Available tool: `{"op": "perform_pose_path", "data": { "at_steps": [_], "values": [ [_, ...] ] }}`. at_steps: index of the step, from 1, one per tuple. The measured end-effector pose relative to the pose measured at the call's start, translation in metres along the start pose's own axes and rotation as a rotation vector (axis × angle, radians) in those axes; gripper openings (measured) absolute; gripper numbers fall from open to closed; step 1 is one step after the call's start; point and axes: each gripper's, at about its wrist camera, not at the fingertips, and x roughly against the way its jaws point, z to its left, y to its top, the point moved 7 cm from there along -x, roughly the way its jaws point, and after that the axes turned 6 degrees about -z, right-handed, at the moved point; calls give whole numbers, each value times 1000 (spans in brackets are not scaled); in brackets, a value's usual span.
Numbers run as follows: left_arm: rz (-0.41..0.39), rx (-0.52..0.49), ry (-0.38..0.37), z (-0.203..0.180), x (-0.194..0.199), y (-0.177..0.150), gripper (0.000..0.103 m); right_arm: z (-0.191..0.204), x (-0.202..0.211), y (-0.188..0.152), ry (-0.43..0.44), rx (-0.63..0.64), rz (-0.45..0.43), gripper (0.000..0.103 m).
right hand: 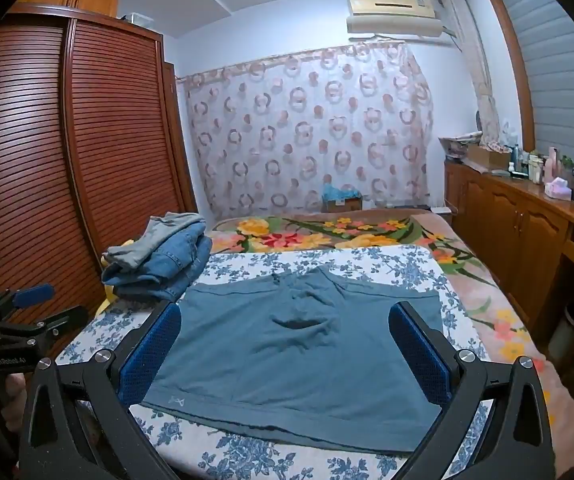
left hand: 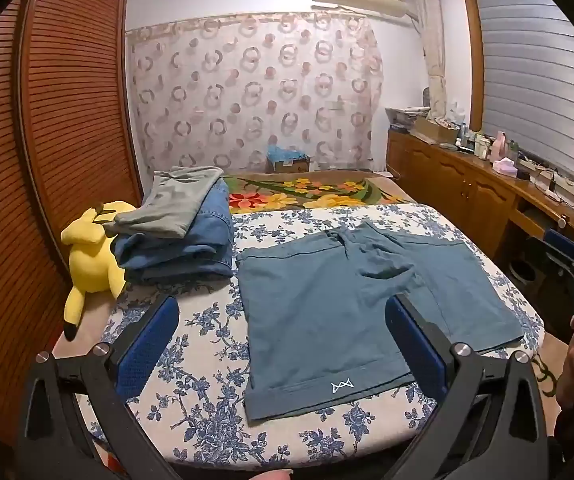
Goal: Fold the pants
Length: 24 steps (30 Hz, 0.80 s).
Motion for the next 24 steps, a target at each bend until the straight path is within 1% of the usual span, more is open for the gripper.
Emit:
{"op": "perform_pose_path", "data": {
  "at_steps": [5, 16, 24],
  "values": [
    [-6, 2, -11, 1, 0, 1, 103, 3, 0, -1, 3, -6, 5, 103],
    [-18, -4, -3, 7, 4, 8, 103, -1, 0, -1, 5, -22, 17, 103],
    [-24, -4, -1, 5, 5, 7, 103, 0, 0, -1, 5, -12, 12, 103]
  ]
}}
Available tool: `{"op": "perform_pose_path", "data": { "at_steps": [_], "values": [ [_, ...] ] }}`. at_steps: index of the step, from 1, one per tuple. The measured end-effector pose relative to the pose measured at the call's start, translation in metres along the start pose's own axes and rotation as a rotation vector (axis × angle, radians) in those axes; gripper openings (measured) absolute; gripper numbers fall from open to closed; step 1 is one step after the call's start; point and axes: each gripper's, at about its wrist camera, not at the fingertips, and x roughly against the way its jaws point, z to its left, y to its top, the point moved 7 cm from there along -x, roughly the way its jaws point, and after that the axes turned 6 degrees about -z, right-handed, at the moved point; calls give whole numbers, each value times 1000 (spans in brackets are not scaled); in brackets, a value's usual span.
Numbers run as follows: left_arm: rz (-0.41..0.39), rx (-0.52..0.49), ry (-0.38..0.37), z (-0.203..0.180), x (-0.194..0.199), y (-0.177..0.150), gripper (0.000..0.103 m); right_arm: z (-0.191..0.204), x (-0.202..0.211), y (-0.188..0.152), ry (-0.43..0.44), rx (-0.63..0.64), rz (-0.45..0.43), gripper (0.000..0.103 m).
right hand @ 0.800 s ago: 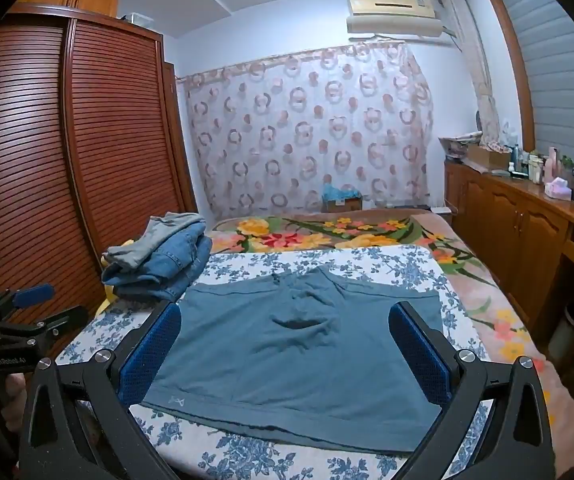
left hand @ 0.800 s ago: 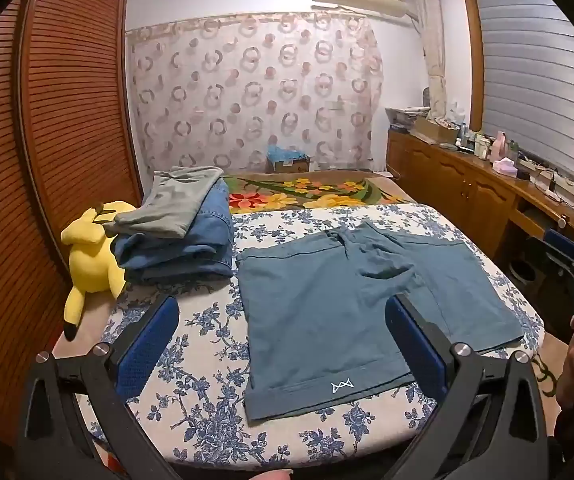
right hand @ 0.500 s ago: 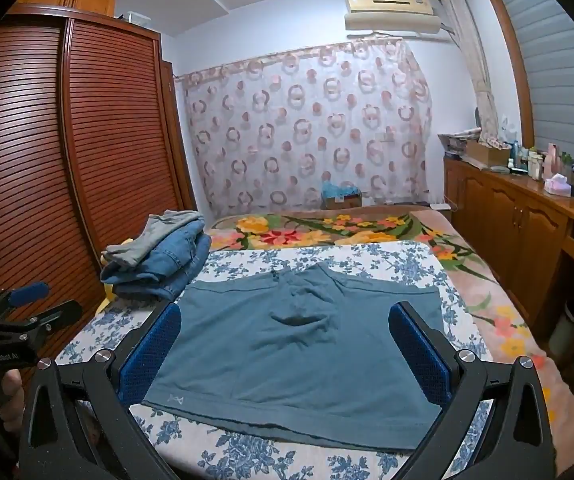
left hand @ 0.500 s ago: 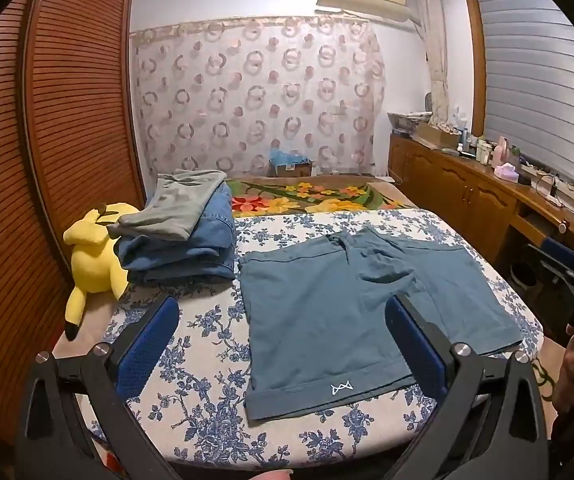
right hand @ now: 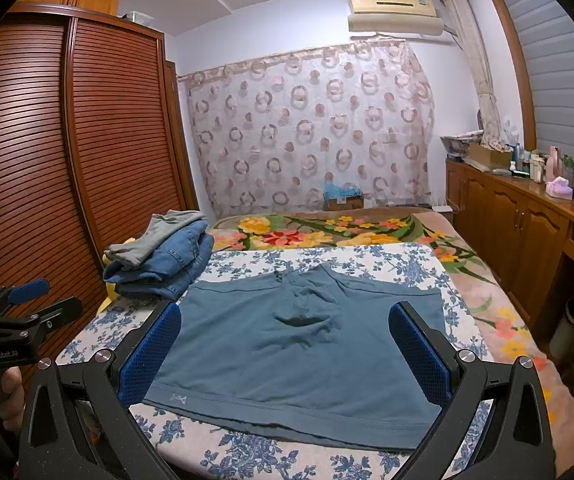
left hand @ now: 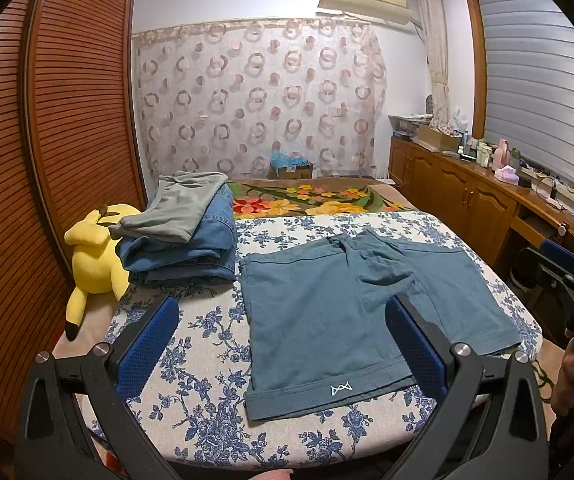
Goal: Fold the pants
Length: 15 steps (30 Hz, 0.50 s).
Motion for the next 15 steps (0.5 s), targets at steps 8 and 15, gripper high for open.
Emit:
{"op": "perform_pose_path", "data": {
  "at_steps": [8, 15],
  "values": [
    [-2, 0, 0, -2, 3, 2, 103, 0, 0, 0, -1, 2, 0, 103],
    [-8, 2, -1, -5, 7, 7, 103, 0, 0, 0, 1, 1, -1, 103]
  ]
}}
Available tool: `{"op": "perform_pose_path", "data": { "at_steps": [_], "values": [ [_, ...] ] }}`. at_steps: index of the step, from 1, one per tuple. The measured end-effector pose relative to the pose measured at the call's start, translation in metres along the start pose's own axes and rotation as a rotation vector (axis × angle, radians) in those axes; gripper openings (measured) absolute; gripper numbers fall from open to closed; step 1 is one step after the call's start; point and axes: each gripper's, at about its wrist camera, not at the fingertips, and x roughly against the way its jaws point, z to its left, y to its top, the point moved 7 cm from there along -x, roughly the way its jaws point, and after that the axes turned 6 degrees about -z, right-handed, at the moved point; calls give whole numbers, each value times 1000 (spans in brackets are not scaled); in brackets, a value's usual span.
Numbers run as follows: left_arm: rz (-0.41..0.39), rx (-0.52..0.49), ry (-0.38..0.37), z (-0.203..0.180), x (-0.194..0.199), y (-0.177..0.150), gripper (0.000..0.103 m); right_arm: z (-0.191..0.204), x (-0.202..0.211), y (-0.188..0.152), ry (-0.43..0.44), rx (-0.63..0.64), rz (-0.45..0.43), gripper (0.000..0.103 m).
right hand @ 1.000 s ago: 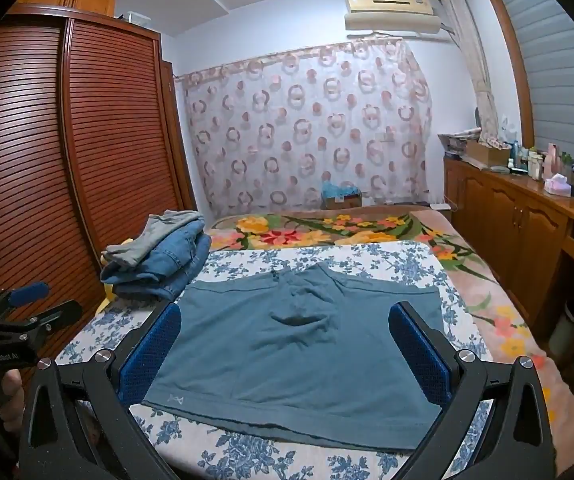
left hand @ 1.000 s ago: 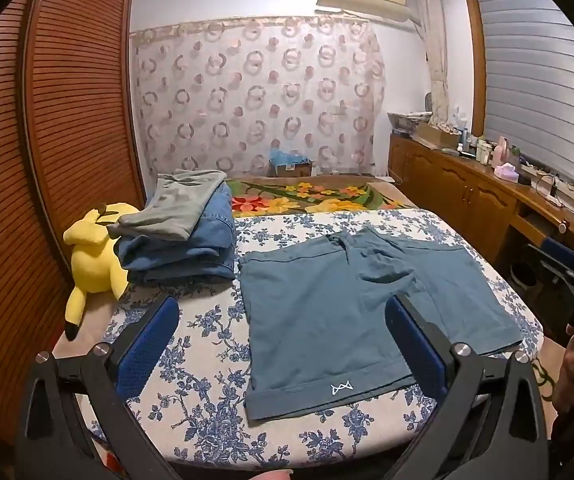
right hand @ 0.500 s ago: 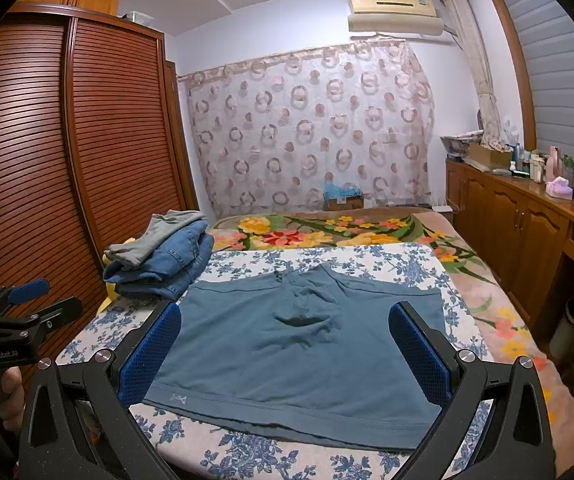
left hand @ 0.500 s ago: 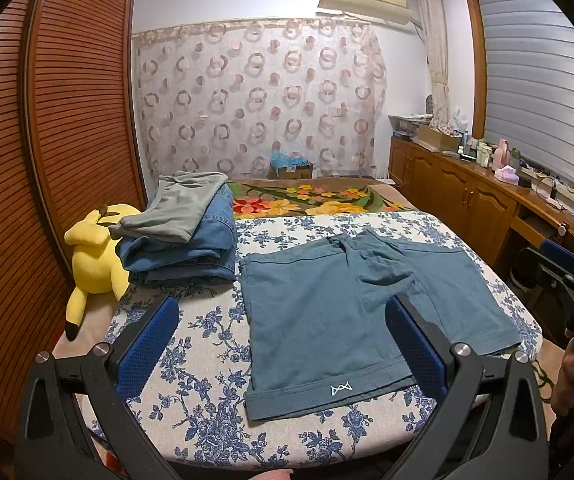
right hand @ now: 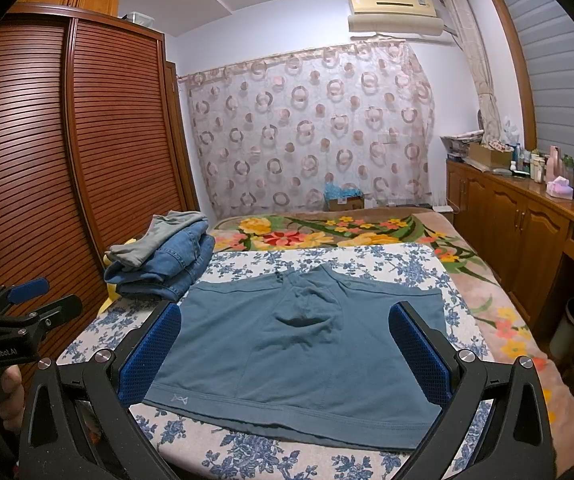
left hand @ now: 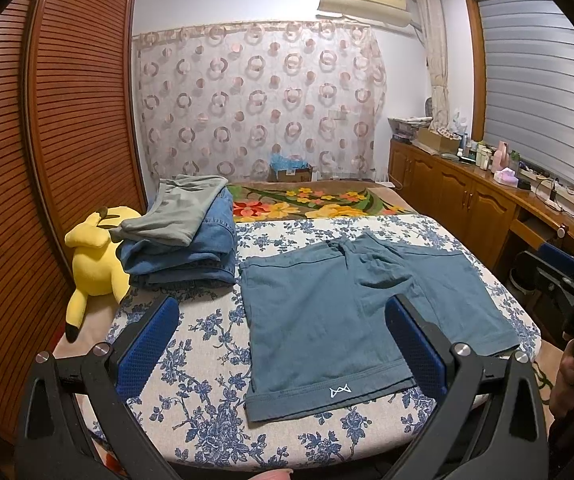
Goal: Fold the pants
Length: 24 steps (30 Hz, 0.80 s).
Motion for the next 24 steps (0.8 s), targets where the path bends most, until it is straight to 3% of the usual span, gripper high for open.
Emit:
{"op": "perform_pose_path", "data": {
  "at_steps": [24],
  "values": [
    [-8, 0, 3, -1, 6, 8, 103, 1, 0, 1, 0, 0, -4, 103]
  ]
}}
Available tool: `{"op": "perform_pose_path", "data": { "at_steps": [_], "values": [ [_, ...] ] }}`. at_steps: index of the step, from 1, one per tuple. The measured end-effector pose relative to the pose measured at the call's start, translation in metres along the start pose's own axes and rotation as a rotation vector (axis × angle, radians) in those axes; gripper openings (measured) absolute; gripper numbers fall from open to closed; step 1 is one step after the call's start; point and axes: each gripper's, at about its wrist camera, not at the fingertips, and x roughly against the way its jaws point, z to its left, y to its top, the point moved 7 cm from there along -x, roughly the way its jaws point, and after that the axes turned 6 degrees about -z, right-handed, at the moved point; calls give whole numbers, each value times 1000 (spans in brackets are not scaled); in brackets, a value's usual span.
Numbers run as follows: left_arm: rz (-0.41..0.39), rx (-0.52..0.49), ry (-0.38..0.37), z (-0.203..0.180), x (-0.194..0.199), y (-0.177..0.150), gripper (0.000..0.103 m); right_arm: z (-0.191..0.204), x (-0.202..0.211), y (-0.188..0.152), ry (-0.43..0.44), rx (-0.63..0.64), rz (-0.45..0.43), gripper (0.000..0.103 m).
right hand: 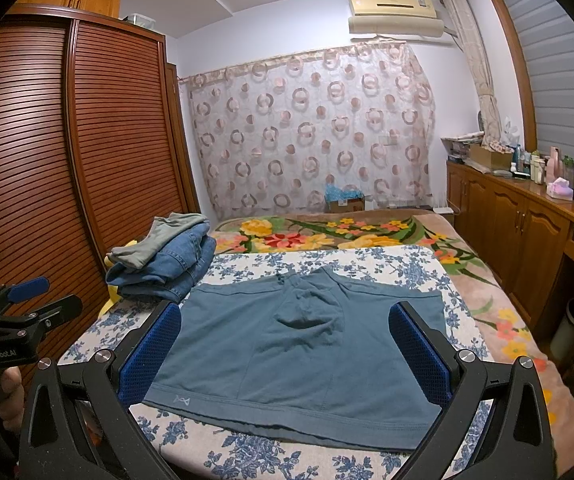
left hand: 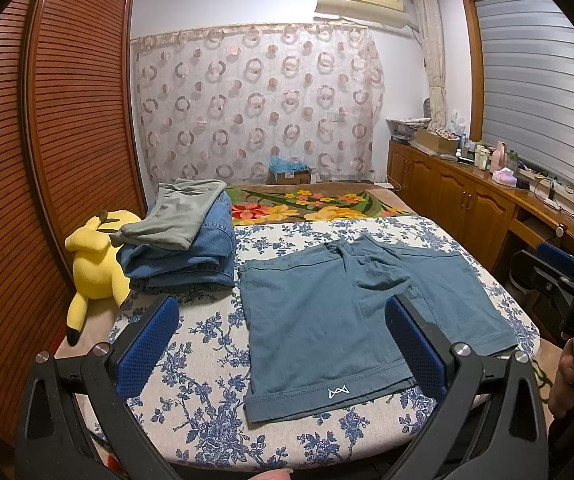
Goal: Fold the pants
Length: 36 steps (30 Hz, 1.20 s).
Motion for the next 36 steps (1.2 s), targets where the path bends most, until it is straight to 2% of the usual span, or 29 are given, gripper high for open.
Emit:
{"op": "perform_pose_path", "data": {
  "at_steps": [22, 28, 36],
  "values": [
    [-1, -1, -1, -2, 3, 4, 103, 0, 0, 0, 0, -3, -1, 103],
    [27, -1, -16, -10, 5, 3, 103, -1, -2, -3, 0, -8, 4, 103],
    [55, -3, -41, -11, -12, -18, 103, -3, -4, -8, -5, 0, 17, 103]
  ]
}}
